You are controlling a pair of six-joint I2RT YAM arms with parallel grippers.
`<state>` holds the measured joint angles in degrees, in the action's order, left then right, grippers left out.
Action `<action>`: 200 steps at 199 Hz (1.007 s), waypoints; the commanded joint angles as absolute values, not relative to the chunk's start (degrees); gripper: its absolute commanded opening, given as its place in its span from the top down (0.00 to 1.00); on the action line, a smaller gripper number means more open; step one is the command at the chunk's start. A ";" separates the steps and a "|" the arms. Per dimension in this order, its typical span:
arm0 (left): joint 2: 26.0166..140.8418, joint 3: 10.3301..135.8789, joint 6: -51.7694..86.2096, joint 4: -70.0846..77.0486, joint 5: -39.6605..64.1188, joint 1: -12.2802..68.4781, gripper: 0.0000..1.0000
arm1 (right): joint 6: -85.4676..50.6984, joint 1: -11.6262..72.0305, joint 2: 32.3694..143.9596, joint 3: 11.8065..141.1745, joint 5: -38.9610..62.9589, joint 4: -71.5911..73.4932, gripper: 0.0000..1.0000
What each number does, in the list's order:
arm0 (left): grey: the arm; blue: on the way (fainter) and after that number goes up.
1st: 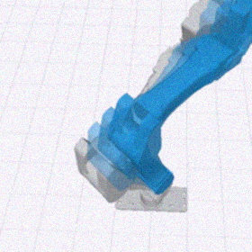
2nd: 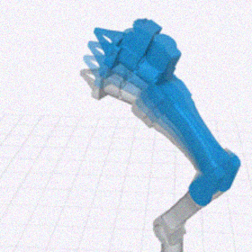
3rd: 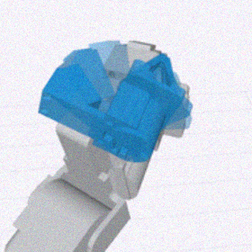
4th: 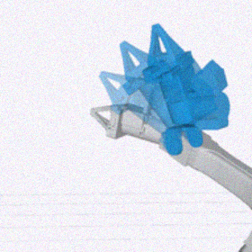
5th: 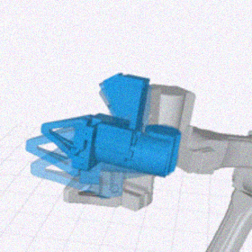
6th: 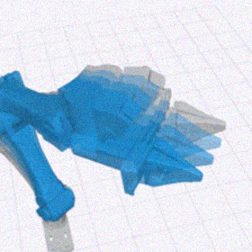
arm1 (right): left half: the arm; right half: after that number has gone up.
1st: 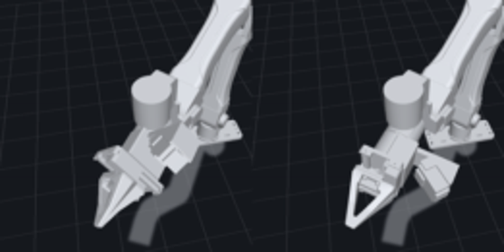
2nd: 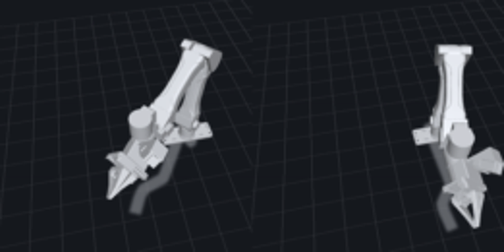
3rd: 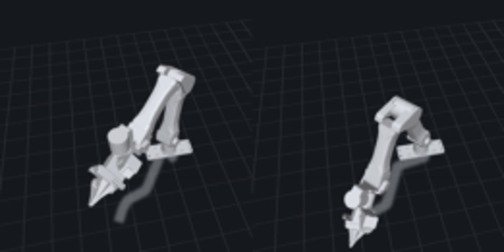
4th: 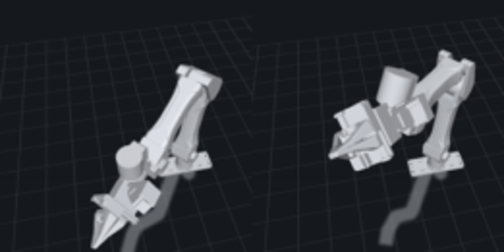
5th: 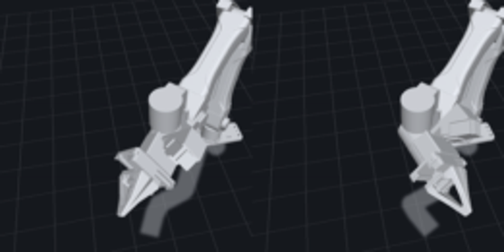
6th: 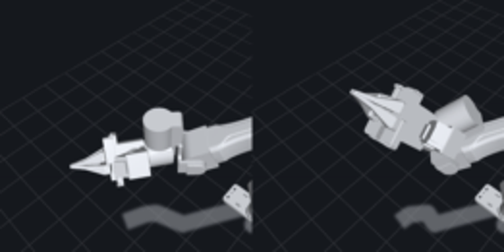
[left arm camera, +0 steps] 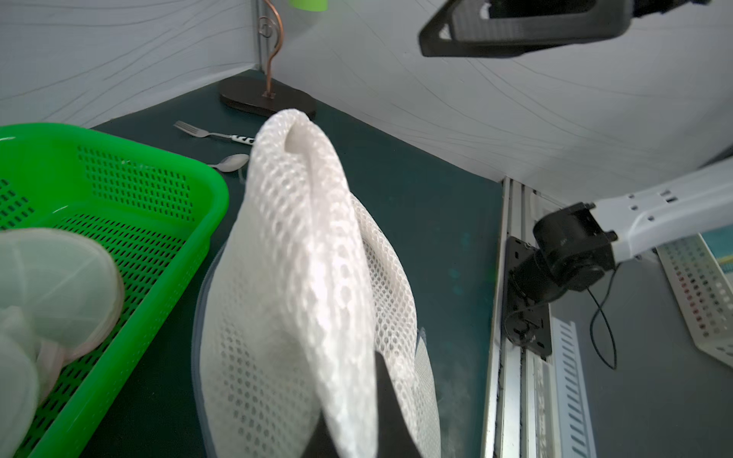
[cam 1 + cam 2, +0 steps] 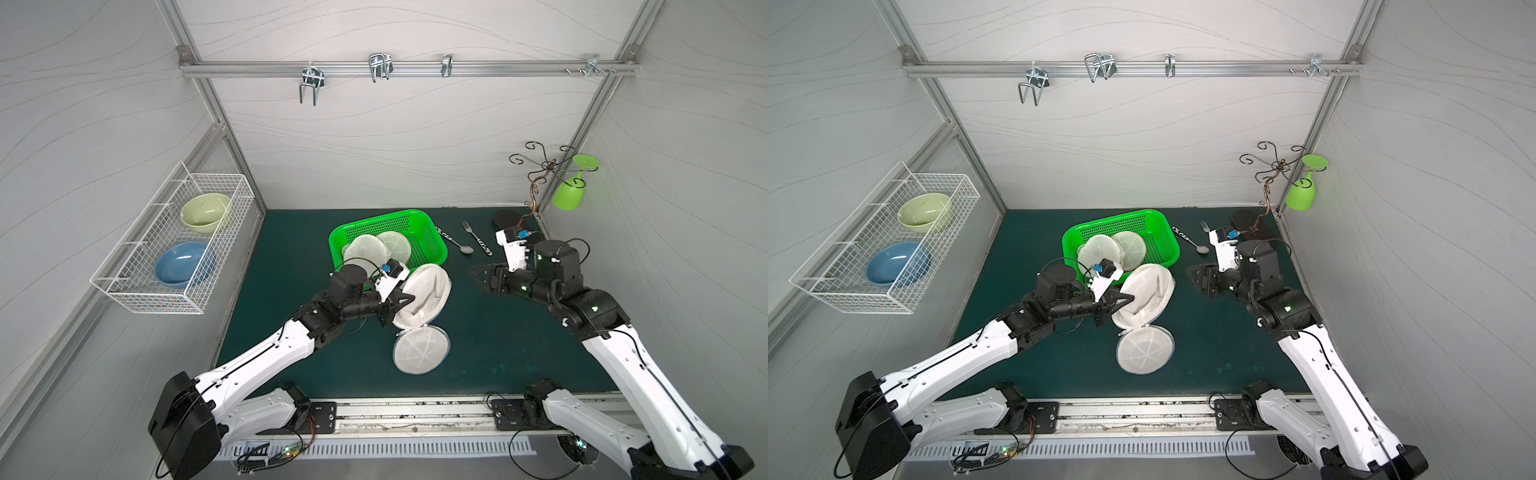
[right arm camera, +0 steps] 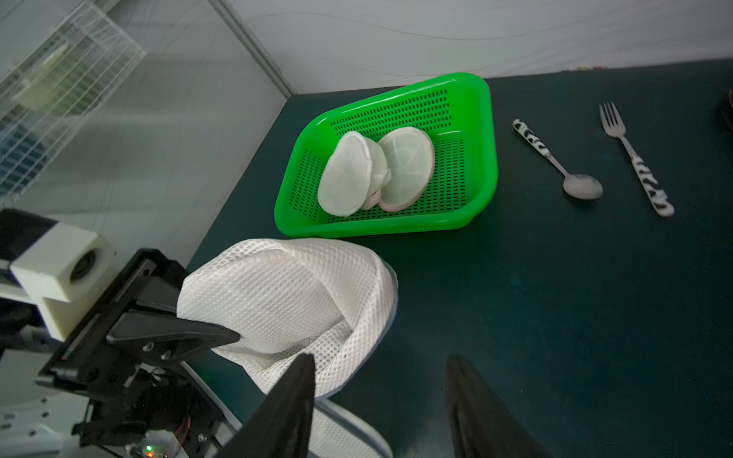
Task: Turn the laundry bag inside out
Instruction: Turn over the laundry bag.
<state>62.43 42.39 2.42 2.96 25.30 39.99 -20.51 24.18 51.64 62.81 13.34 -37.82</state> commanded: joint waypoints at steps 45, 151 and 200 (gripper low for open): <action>62.58 41.83 11.04 15.80 23.17 39.77 1.00 | -37.77 22.81 50.24 54.93 28.07 -31.08 0.39; 63.36 42.42 12.22 19.32 27.78 39.76 1.00 | -31.91 24.08 60.96 58.85 33.23 -28.42 0.53; 63.19 42.15 13.66 22.53 29.52 39.74 1.00 | -32.22 24.01 64.26 60.40 36.39 -27.36 0.83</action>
<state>63.18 40.97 12.49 16.23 27.77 39.81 -33.56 23.77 63.20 58.61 34.46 -27.03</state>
